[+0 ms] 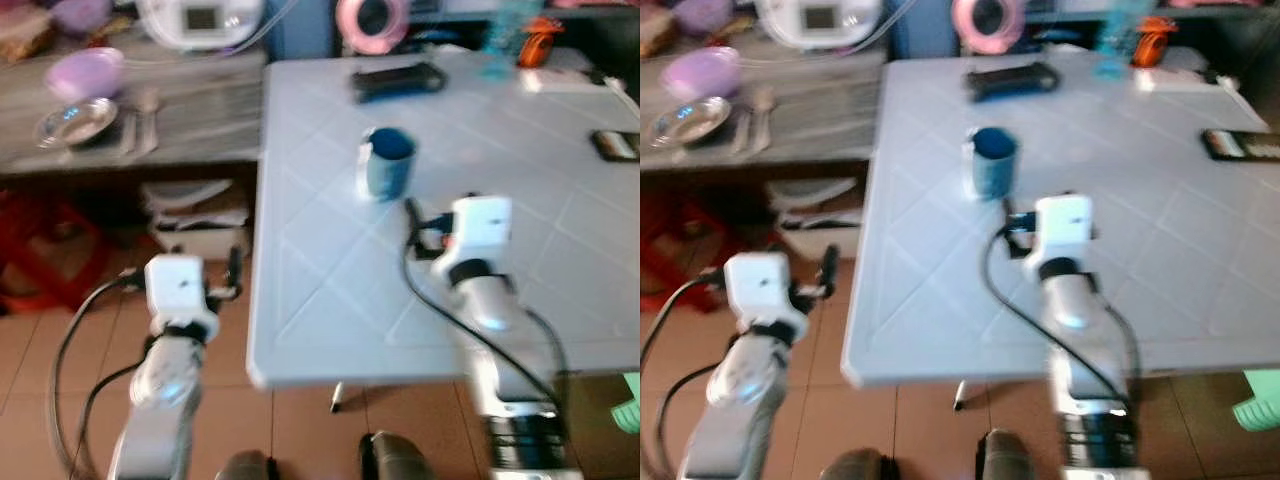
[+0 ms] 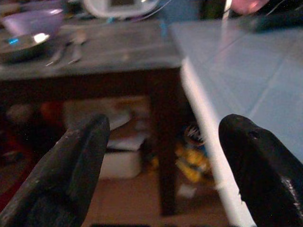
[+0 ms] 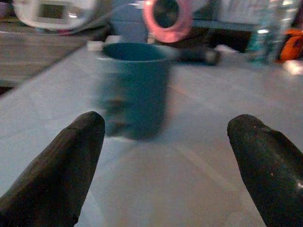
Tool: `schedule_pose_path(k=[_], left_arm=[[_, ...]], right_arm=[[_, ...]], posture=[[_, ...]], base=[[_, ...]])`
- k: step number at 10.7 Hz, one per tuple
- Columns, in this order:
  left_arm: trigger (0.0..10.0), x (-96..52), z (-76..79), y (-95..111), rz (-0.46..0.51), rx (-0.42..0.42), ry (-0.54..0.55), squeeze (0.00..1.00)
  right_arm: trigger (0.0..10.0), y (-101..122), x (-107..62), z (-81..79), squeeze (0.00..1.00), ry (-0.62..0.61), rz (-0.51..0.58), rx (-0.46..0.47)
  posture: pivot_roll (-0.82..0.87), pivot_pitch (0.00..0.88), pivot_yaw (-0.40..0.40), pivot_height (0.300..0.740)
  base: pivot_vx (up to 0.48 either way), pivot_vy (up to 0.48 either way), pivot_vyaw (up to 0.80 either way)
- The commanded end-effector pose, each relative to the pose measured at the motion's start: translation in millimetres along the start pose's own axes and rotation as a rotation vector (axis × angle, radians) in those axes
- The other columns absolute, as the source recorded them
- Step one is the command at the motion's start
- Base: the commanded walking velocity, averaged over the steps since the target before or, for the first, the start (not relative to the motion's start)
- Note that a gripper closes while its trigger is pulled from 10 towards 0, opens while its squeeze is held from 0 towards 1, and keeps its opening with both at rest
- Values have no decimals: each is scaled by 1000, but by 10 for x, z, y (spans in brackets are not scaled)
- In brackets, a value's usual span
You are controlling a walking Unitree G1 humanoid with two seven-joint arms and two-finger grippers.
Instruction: Setting the table
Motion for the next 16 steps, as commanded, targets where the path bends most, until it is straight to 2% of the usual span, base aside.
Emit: schedule_pose_path(k=[1, 3, 7, 11, 13, 14, 15, 16], left_arm=[[10000, -18, -44, 32, 5, 10, 12, 0], [10000, -42, -44, 29, 0, 15, 9, 0], [10000, -115, -9, 16, -23, 3, -19, 0], [10000, -173, -15, 16, -41, 13, -24, 0], [10000, -195, -5, 16, -49, 10, -27, 0], [10000, -204, -1, 13, -52, 8, -29, 0], [10000, -210, 3, 12, -54, 4, -31, 0], [10000, -218, 11, 11, -57, 1, -34, 0]], right_arm=[[10000, -1, 40, -56, 0, 29, -3, 8], [10000, 15, 100, -100, 0, 60, -3, 19], [10000, 102, 259, -4, 0, 4, 23, 1], [10000, 197, 440, -119, 0, 47, 44, 12], [10000, 240, 506, -109, 0, 49, 57, 7], [5412, 261, 525, -66, 0, 28, 67, -6], [0, 251, 540, -25, 0, 14, 60, -3], [0, 242, 559, 41, 0, -10, 51, -5]], posture=[[1, 131, 62, 740], [4, 141, 65, 740], [18, 175, 74, 740], [32, 201, 76, 740], [35, 210, 72, 740], [35, 211, 71, 740], [35, 216, 71, 740], [34, 219, 69, 740]], base=[[0, 0, 0], [0, 0, 0], [0, 0, 0], [0, 0, 0], [0, 0, 0], [0, 0, 0], [0, 0, 0], [0, 0, 0]])
Point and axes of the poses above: a point about 5 cm out from each wrist's last joint towards the gripper, its own x axis pointing out of the wrist towards the gripper, its own y axis along the axis of the wrist's last joint, z = x × y, the point moved 2 cm from there along x, pointing out of the wrist towards the gripper, and after that the axes turned 3 degrees about -x, right-handed, at the moved point
